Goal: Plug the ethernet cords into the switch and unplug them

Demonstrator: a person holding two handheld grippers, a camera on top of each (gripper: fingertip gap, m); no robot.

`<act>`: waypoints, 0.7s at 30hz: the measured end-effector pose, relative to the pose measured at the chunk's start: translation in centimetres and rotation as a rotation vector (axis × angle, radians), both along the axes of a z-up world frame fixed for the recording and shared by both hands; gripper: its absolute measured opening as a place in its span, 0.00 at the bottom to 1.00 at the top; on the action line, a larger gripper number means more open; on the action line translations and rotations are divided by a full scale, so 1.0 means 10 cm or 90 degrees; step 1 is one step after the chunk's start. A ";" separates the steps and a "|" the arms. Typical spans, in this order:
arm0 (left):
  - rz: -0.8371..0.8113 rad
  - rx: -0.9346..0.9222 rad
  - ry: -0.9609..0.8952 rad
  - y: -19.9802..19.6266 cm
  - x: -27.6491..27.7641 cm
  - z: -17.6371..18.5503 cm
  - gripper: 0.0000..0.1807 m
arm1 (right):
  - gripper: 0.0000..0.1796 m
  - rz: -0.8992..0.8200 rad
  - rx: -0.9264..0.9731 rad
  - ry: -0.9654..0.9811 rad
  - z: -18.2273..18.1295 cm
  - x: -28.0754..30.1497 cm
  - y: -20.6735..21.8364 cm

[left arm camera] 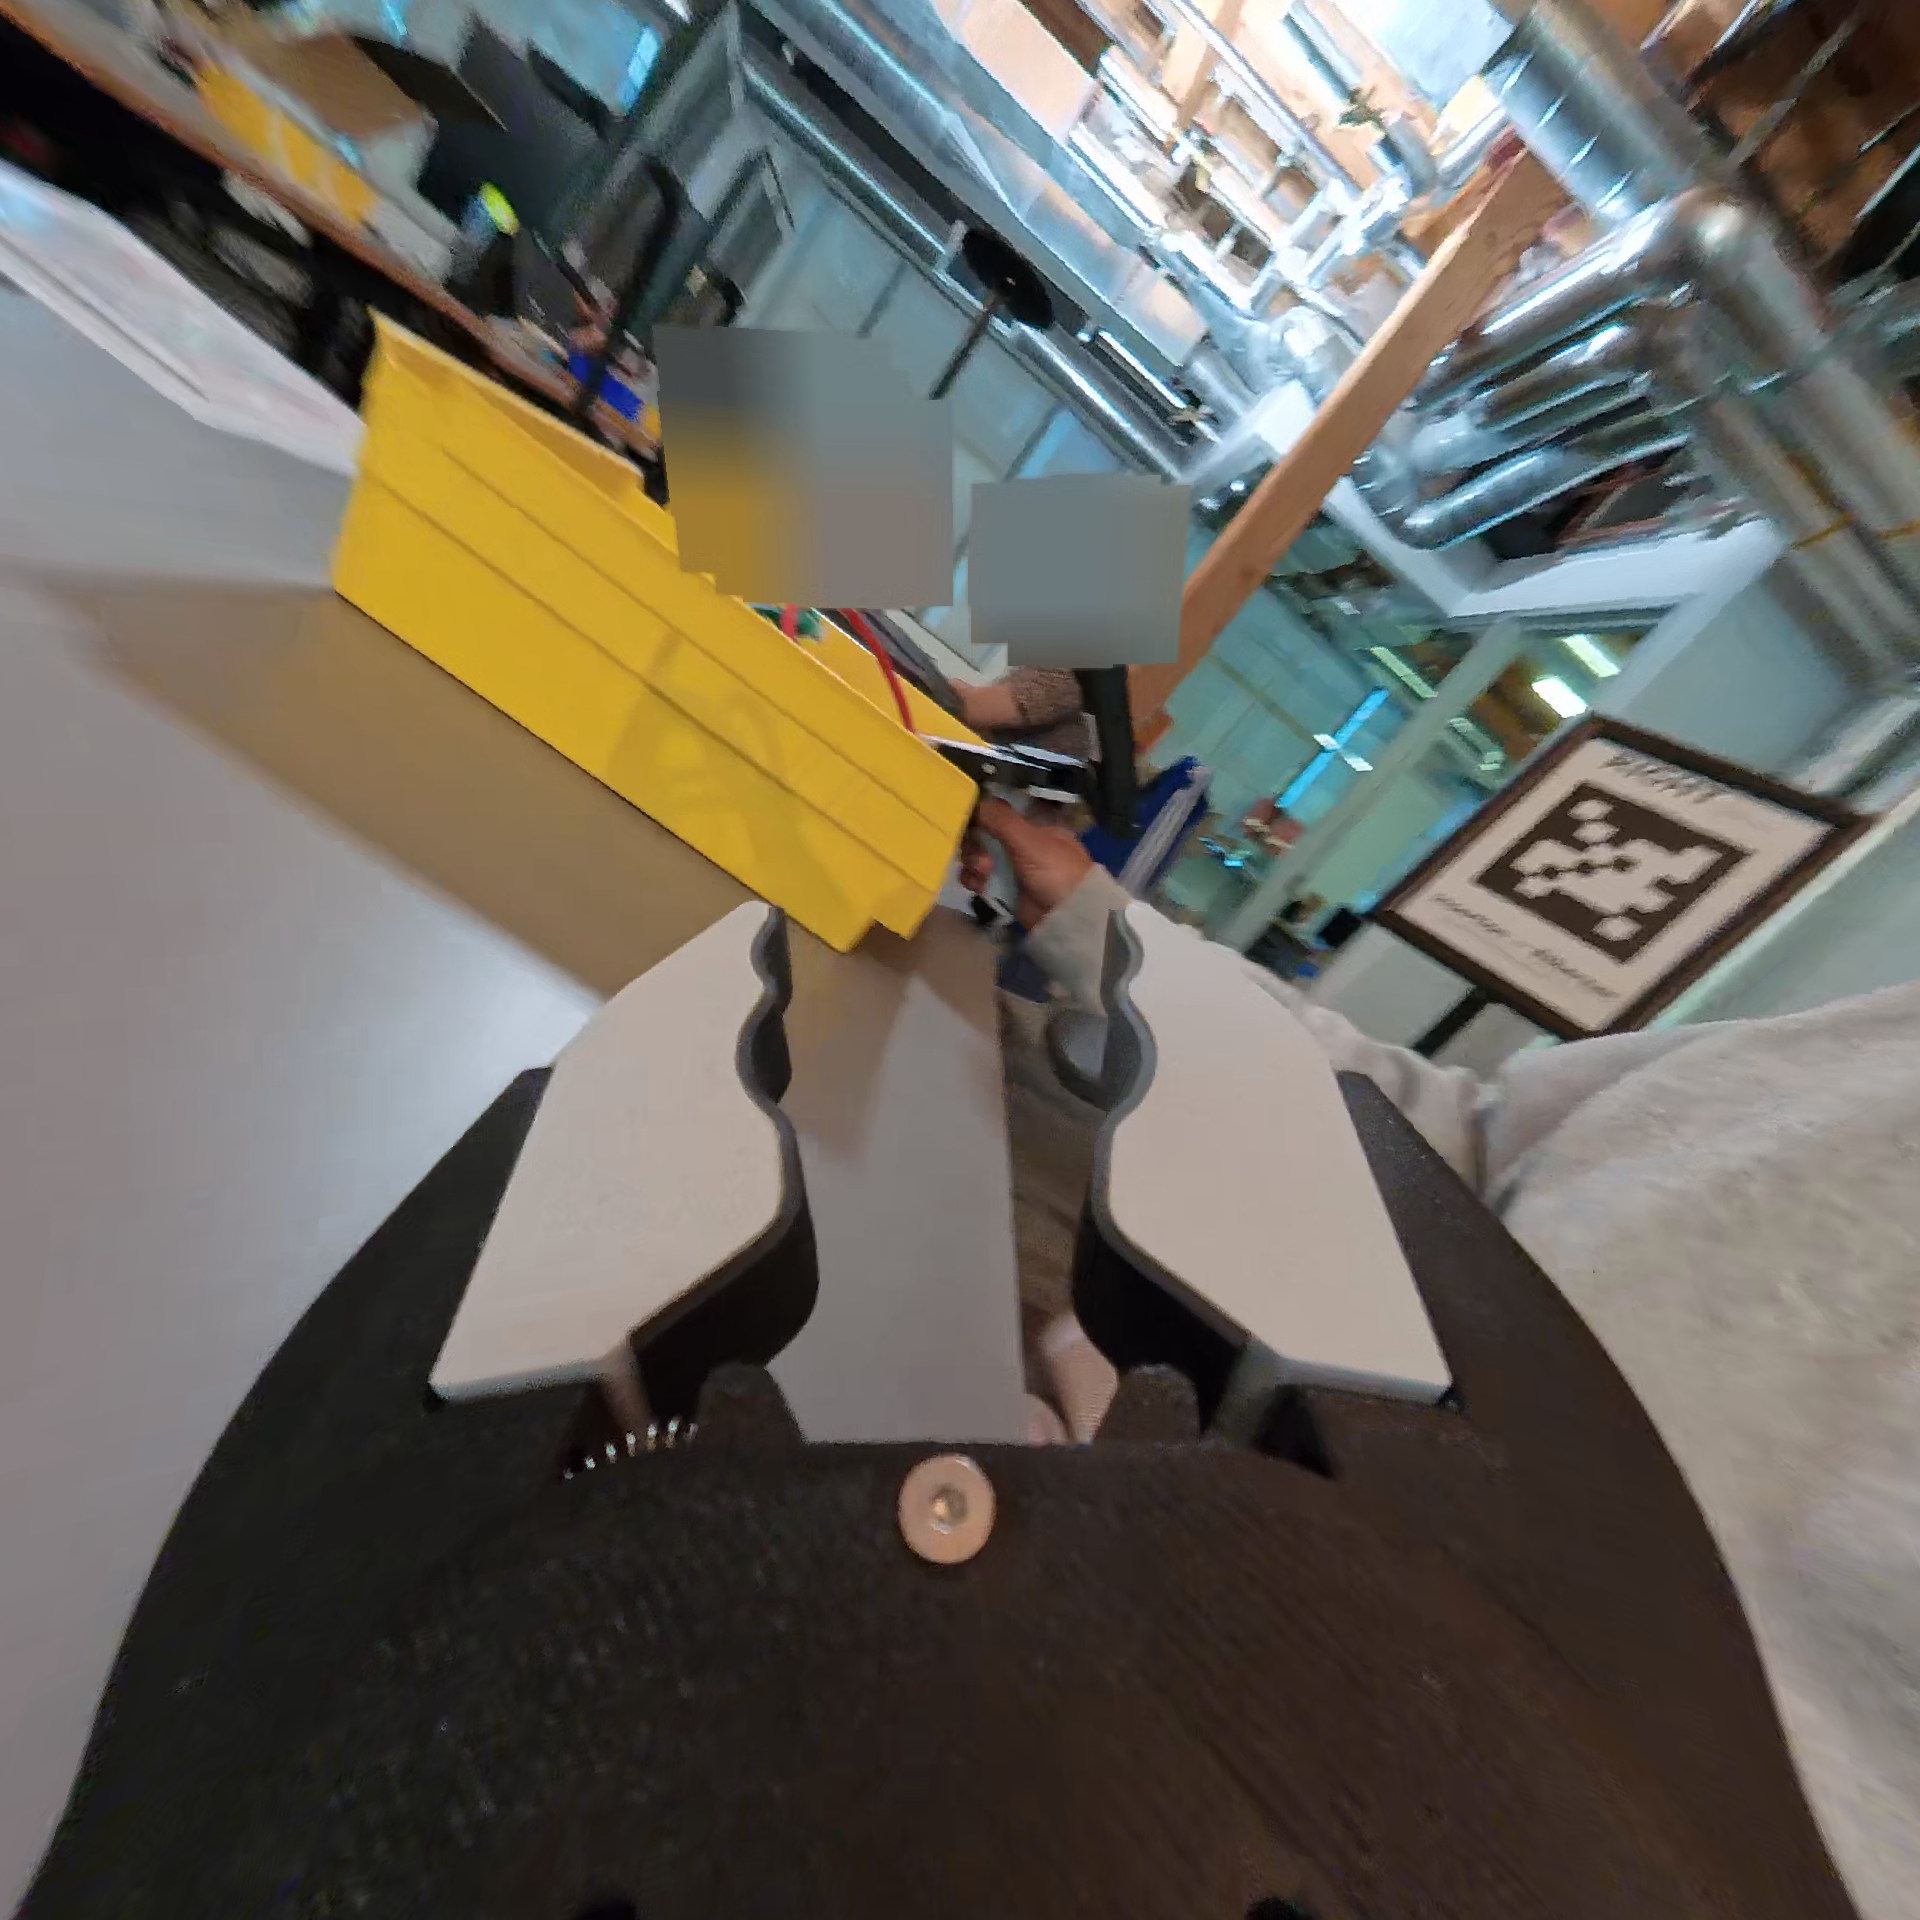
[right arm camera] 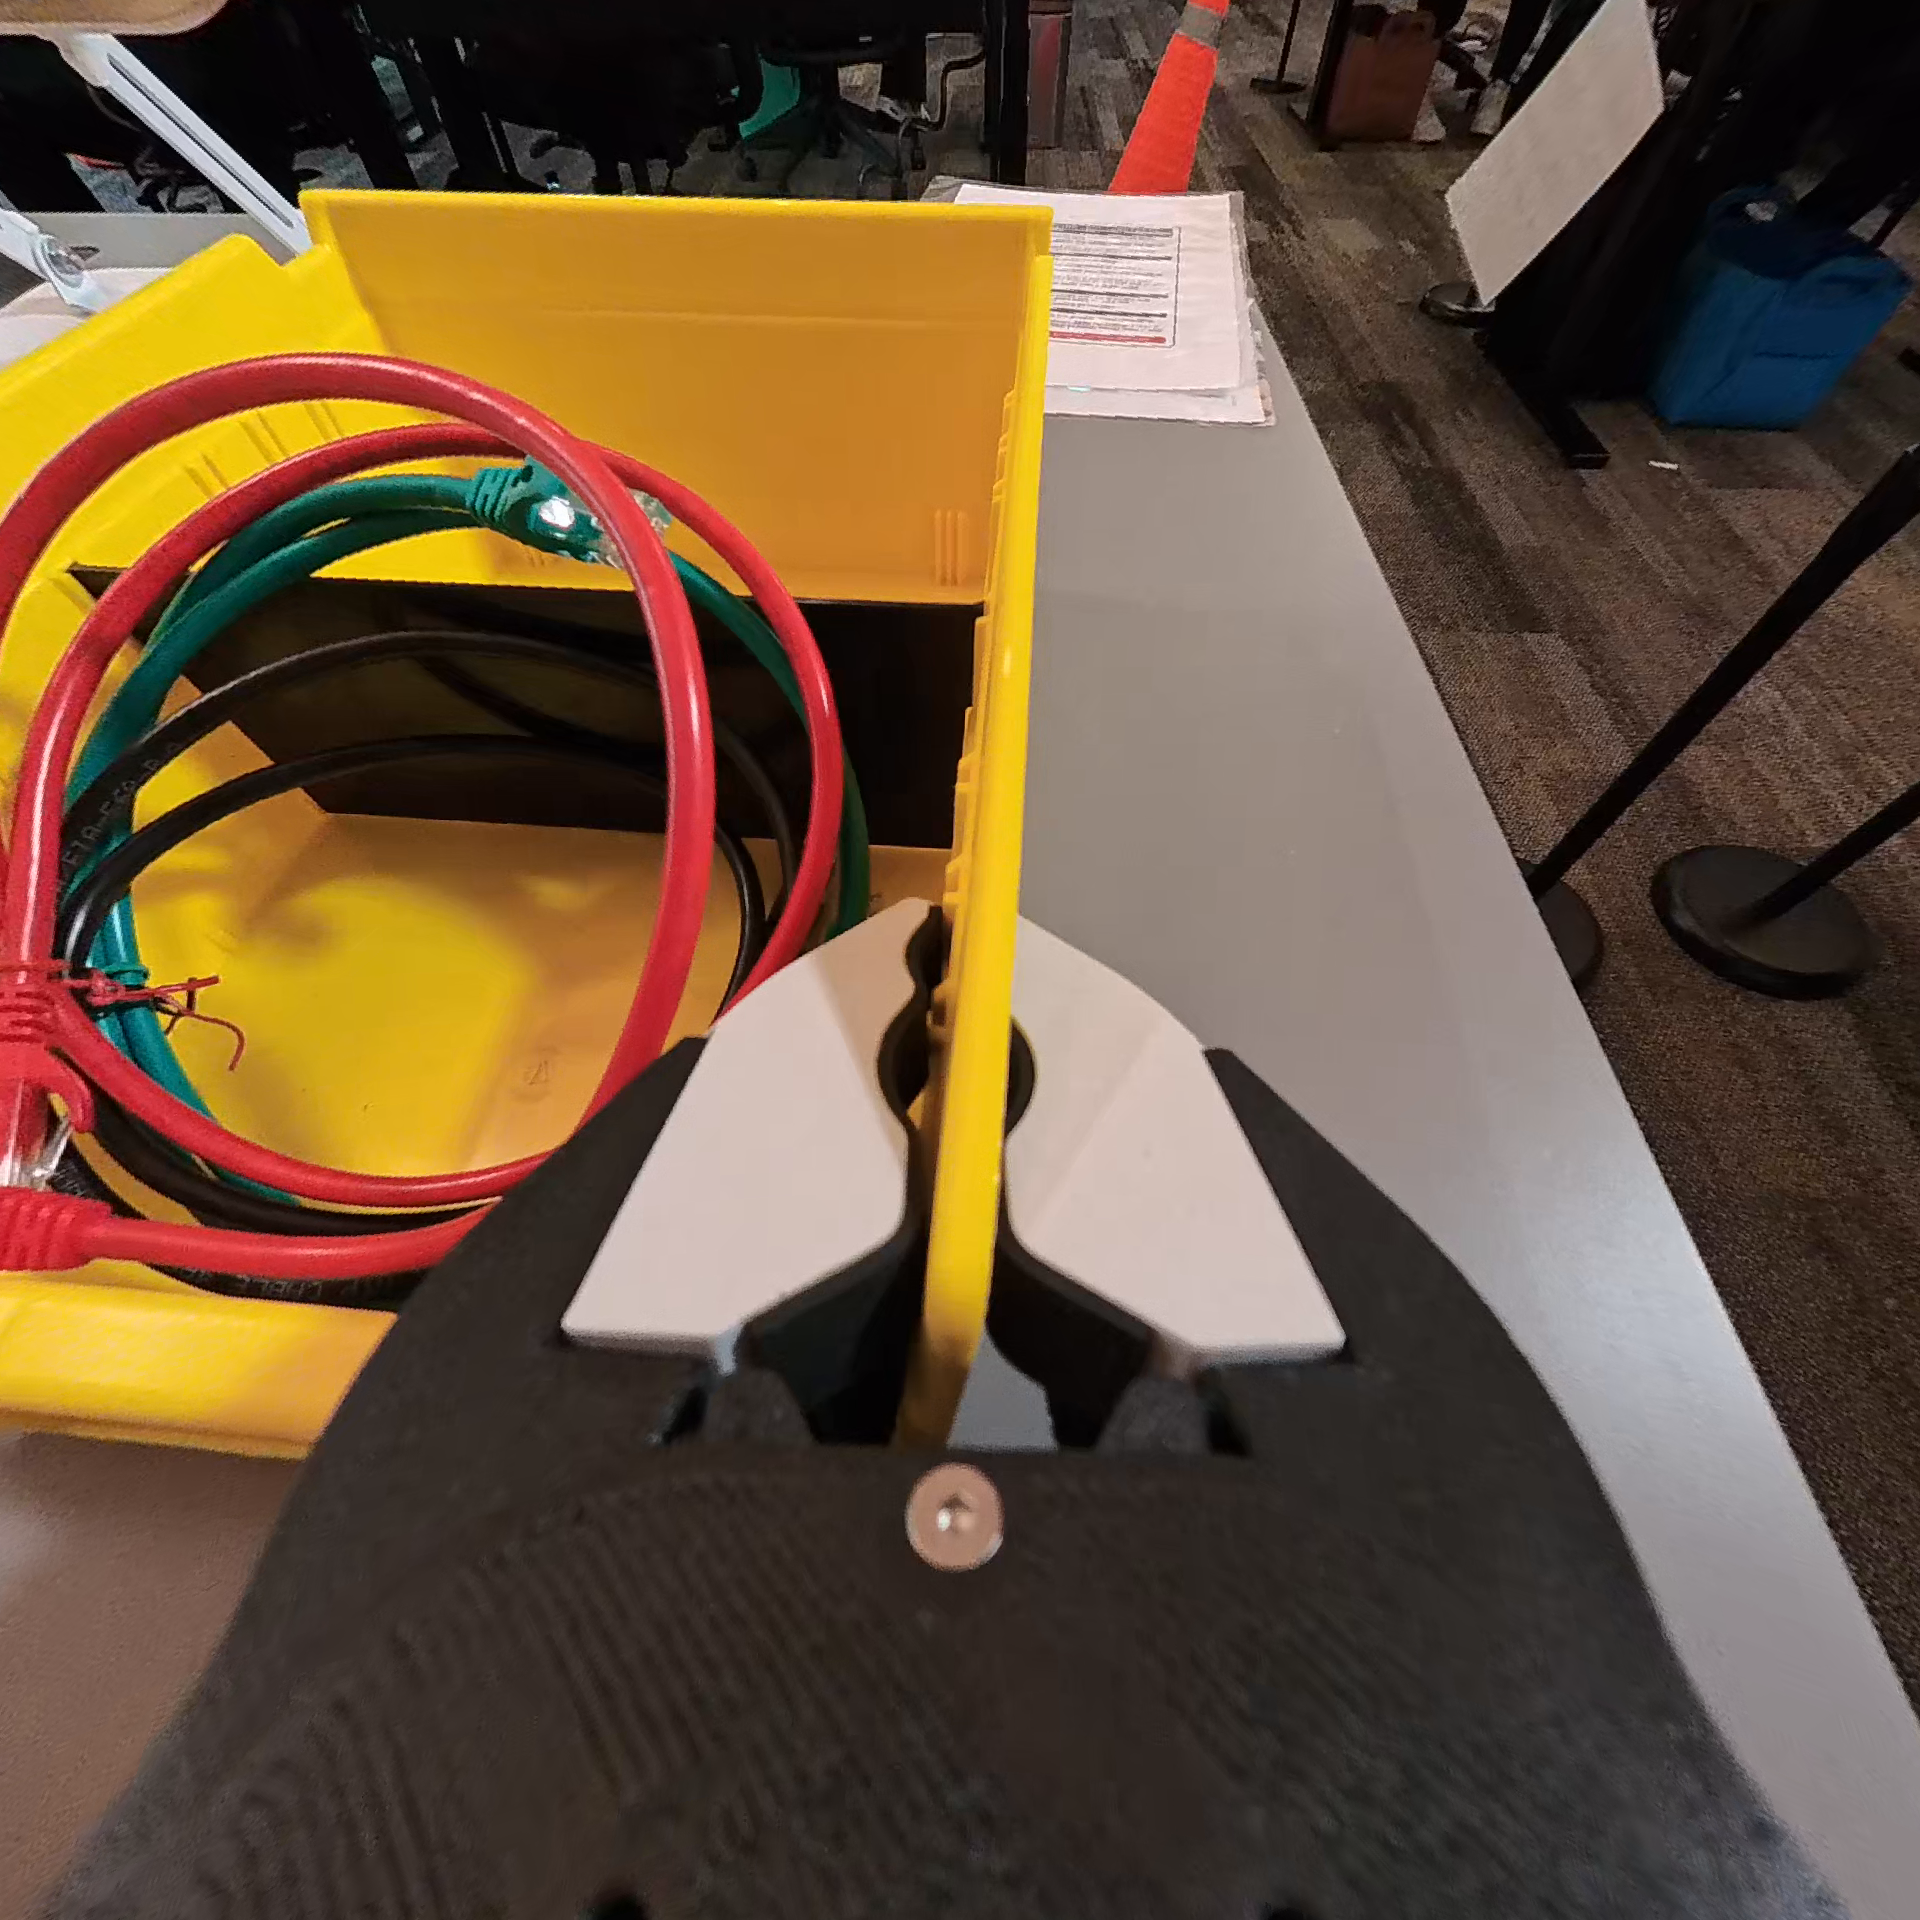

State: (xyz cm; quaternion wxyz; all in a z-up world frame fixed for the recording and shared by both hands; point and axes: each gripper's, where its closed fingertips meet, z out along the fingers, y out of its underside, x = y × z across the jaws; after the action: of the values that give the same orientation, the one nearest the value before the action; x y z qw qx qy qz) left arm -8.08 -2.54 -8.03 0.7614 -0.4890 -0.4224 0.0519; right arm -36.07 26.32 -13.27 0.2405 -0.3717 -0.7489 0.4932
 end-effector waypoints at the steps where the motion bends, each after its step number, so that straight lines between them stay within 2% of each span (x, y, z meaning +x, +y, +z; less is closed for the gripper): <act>1: 0.029 -0.030 0.018 -0.06 0.01 0.02 0.31 | 0.03 0.000 0.000 0.000 0.00 0.00 0.00; 4: 0.119 -0.156 0.050 -0.31 0.06 0.14 0.29 | 0.03 -0.001 0.002 0.002 0.00 0.00 0.00; 8: 0.307 -0.239 0.081 -0.97 0.30 0.59 0.31 | 0.03 -0.002 0.005 0.004 0.00 0.00 0.00; 9: 0.384 -0.259 0.087 -1.22 0.42 0.68 0.36 | 0.03 -0.002 0.004 0.004 0.00 0.00 0.00; 12: 0.705 -0.356 0.118 -2.09 1.00 0.91 0.63 | 0.03 -0.002 0.004 0.004 0.00 0.00 0.00; 13: 0.783 -0.403 0.117 -2.30 1.22 0.94 0.67 | 0.03 -0.002 0.004 0.004 0.00 0.00 0.00; 16: 0.904 -0.542 0.044 -2.79 1.69 0.82 0.70 | 0.03 -0.001 0.003 0.003 0.00 0.01 0.00; 18: 0.934 -0.551 -0.024 -3.08 1.85 0.64 0.71 | 0.03 -0.005 -0.001 0.001 0.00 0.04 -0.02; 21: 0.918 -0.516 -0.135 -3.40 1.88 0.21 0.70 | 0.03 -0.001 -0.028 -0.019 0.04 0.15 -0.15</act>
State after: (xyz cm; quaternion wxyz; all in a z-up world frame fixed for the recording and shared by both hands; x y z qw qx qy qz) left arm 10.75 -36.57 -5.91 0.2625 -0.3368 -0.6503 0.6284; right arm -34.52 24.80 -12.90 0.2213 -0.3850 -0.7409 0.5039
